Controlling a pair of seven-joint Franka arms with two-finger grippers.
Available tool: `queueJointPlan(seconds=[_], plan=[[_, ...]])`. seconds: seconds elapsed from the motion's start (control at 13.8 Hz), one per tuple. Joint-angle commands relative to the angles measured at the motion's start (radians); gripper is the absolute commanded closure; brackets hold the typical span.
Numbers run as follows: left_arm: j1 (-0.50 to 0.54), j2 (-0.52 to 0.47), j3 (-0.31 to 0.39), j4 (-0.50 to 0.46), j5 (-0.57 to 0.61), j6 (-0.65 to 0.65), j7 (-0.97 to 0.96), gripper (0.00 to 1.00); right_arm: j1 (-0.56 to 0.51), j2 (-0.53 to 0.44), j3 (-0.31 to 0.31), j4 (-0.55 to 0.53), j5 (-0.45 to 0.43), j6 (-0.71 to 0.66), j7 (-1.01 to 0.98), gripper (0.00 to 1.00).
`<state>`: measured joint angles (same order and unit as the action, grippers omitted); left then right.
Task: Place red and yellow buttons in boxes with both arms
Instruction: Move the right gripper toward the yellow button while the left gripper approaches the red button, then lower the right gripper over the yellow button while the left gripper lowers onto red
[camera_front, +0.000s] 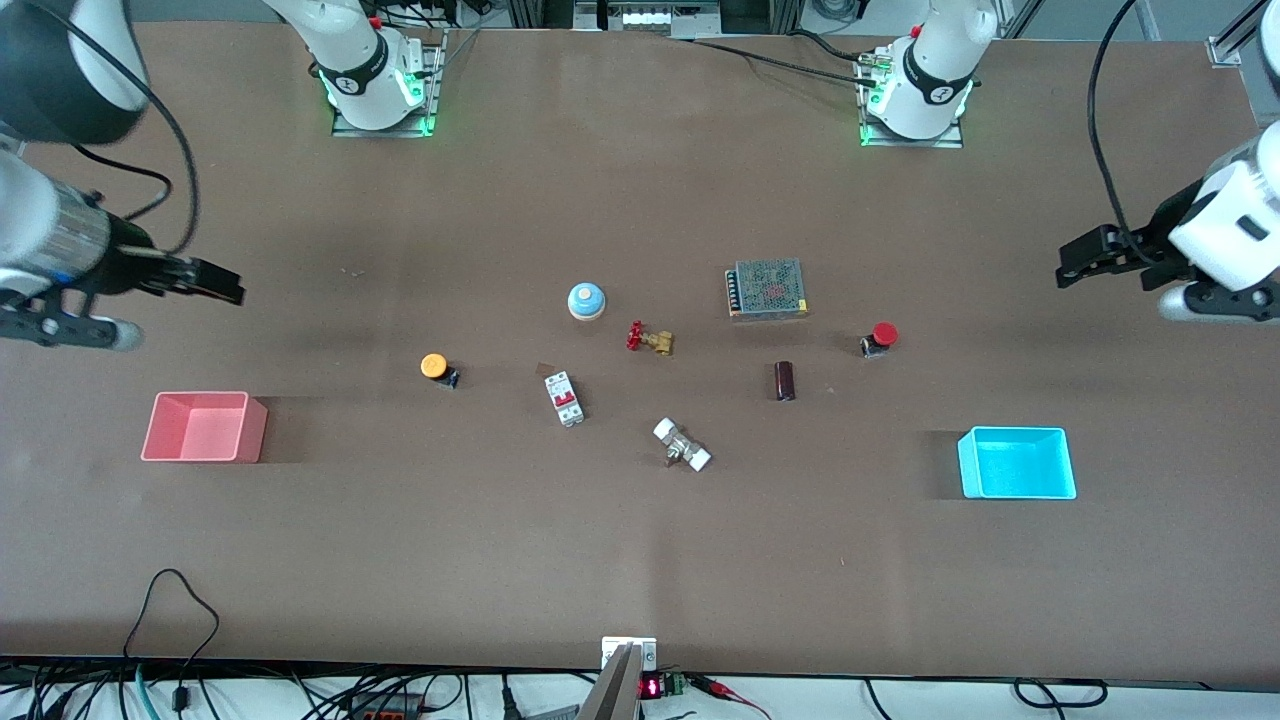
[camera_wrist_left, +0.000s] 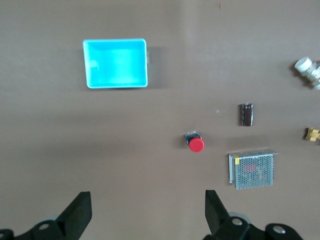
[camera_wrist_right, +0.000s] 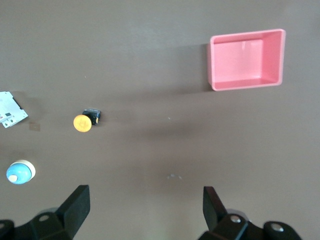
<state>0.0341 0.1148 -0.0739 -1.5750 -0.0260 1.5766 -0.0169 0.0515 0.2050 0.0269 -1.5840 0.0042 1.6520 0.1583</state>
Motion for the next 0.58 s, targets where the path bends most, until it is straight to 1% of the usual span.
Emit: queueJointPlan(seconds=[0.0,0.14,0.29,0.36,0.51], plan=[[-0.003,0.055,-0.038,-0.008,-0.015,0.014,0.005,0.0,0.034,0.065,-0.004,0.001,0.011,0.07,0.001,0.0],[-0.02,0.06,-0.04,-0.09,-0.014,0.09,0.006,0.0,0.034,0.099,-0.004,-0.019,0.011,0.126,0.003,0.0],[-0.033,0.063,-0.04,-0.204,-0.015,0.214,0.008,0.0,0.045,0.109,-0.004,-0.077,0.011,0.228,0.016,0.0],[-0.034,0.059,-0.04,-0.236,-0.015,0.25,0.018,0.0,0.053,0.113,-0.004,-0.105,0.011,0.286,0.041,0.0],[-0.065,0.059,-0.04,-0.269,-0.015,0.25,0.005,0.0,0.089,0.135,-0.004,-0.119,0.011,0.344,0.099,0.0]])
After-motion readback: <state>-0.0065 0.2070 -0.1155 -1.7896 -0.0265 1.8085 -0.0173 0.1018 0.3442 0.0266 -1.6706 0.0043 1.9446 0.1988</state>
